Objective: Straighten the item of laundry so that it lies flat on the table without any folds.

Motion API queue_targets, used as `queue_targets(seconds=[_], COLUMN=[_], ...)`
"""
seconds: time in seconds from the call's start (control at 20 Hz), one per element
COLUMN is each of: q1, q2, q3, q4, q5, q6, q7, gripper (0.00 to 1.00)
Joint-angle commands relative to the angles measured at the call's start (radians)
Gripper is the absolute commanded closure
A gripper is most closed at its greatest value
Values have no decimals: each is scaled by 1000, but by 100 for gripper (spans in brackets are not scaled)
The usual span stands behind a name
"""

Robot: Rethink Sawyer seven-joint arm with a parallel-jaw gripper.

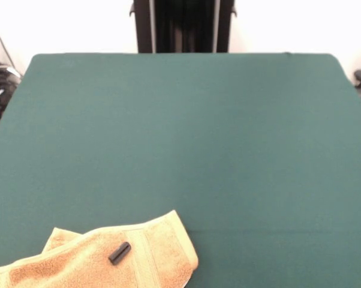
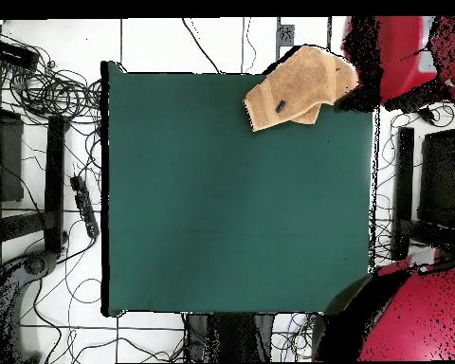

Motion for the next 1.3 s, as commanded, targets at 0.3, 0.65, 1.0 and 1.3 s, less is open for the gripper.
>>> queue_targets(seconds=[0.3, 0.65, 1.0, 1.3], q1=[81, 65, 48, 32], q2=[105, 96, 70, 98], q3=[92, 86, 121, 295], q4=[-107, -85, -103, -142], q5=[17, -35, -56, -320], q6=[3, -7, 22, 128], q7=[138, 60, 65, -76], gripper=[100, 100, 100, 100])
